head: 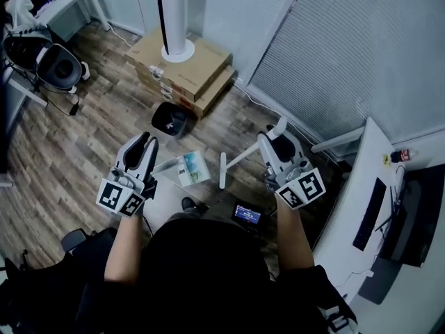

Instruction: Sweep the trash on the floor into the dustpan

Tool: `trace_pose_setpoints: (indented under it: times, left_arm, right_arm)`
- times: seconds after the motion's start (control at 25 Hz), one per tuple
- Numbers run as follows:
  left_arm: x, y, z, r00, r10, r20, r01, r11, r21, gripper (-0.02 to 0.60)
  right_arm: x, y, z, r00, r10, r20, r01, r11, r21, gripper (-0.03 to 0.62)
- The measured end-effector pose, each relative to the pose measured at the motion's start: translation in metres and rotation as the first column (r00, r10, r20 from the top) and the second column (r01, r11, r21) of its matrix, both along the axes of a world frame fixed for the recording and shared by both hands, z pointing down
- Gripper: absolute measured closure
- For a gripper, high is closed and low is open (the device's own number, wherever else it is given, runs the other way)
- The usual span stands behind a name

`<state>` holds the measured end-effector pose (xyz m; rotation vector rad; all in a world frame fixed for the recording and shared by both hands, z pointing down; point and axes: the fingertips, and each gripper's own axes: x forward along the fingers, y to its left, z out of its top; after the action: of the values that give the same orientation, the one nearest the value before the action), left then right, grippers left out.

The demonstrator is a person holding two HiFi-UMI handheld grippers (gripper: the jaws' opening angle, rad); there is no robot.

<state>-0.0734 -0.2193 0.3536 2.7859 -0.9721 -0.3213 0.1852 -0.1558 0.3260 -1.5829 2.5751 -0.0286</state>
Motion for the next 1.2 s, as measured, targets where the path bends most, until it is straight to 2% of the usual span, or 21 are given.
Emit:
trace_pose_setpoints:
  times: [0.2, 0.4, 0.56, 0.68, 0.8, 1.0, 1.2]
  left_arm:
    - [0.008, 0.017, -0.005, 0.996, -0.089, 0.014, 0.089, 0.996, 0.007, 0.539]
    - [0.035, 0.061, -0.011, 0.999, -0.02, 0.028, 0.02, 1.0, -0.002, 0.585]
    - [0.058, 0.101, -0.018, 1.0, 0.027, 0.005, -0.027, 1.0, -0.002, 0.586]
    - [0.063, 0.13, -0.01, 0.998, 0.033, 0.045, -0.033, 0.999, -0.007, 0.586]
    - [0.071, 0.161, -0.008, 0.997, 0.065, 0.038, -0.064, 0.998, -0.026, 0.586]
    - [0.076, 0.207, 0.013, 0.981, 0.114, 0.158, -0.112, 0.994, -0.02, 0.586]
    - [0.077, 0.234, 0.015, 0.981, 0.132, 0.144, -0.126, 0.991, -0.05, 0.586]
  right_arm:
    - [0.016, 0.049, 0.009, 0.995, 0.097, -0.039, -0.098, 0.994, -0.042, 0.488]
    - [0.045, 0.105, 0.018, 0.991, 0.133, -0.02, -0.134, 0.989, -0.069, 0.488]
    - [0.061, 0.146, 0.021, 0.989, 0.147, 0.001, -0.146, 0.987, -0.07, 0.488]
    - [0.067, 0.177, 0.021, 0.987, 0.156, 0.044, -0.153, 0.987, -0.056, 0.488]
    - [0.071, 0.203, 0.026, 0.98, 0.175, 0.091, -0.172, 0.984, -0.043, 0.488]
    - [0.071, 0.239, 0.039, 0.974, 0.203, 0.103, -0.196, 0.978, -0.074, 0.484]
    - [0.075, 0.263, 0.048, 0.962, 0.257, 0.09, -0.247, 0.963, -0.109, 0.484]
